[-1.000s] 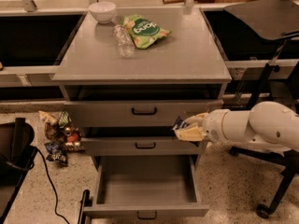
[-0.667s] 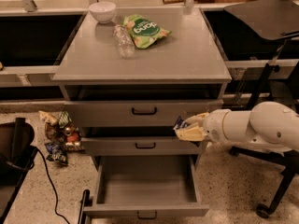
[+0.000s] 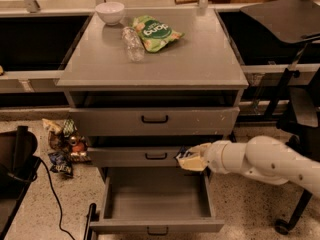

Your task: Place rxbar blueberry into bottom drawer

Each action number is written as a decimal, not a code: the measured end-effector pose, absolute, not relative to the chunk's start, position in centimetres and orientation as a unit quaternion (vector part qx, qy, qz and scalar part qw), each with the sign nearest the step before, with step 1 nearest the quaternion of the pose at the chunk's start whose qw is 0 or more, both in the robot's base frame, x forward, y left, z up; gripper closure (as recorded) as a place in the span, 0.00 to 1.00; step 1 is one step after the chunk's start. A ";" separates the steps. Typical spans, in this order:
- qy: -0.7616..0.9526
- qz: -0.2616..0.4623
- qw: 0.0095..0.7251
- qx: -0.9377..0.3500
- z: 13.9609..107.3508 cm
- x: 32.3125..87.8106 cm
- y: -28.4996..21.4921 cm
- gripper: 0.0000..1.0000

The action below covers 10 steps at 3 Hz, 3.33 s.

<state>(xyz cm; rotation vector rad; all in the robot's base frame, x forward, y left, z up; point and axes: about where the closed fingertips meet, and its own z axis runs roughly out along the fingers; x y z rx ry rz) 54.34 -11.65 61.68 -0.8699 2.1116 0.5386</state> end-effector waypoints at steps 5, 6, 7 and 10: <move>0.840 0.228 0.409 -0.276 42.9 54.2 -8.4 1.00; 0.834 0.213 0.405 -0.308 39.8 55.0 -9.0 1.00; 0.832 0.213 0.396 -0.325 36.4 56.1 -9.4 1.00; 0.828 0.251 0.361 -0.348 28.6 58.5 -8.3 1.00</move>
Offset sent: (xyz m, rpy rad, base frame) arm -0.0041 0.0284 -0.1846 0.0905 0.0407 -0.2132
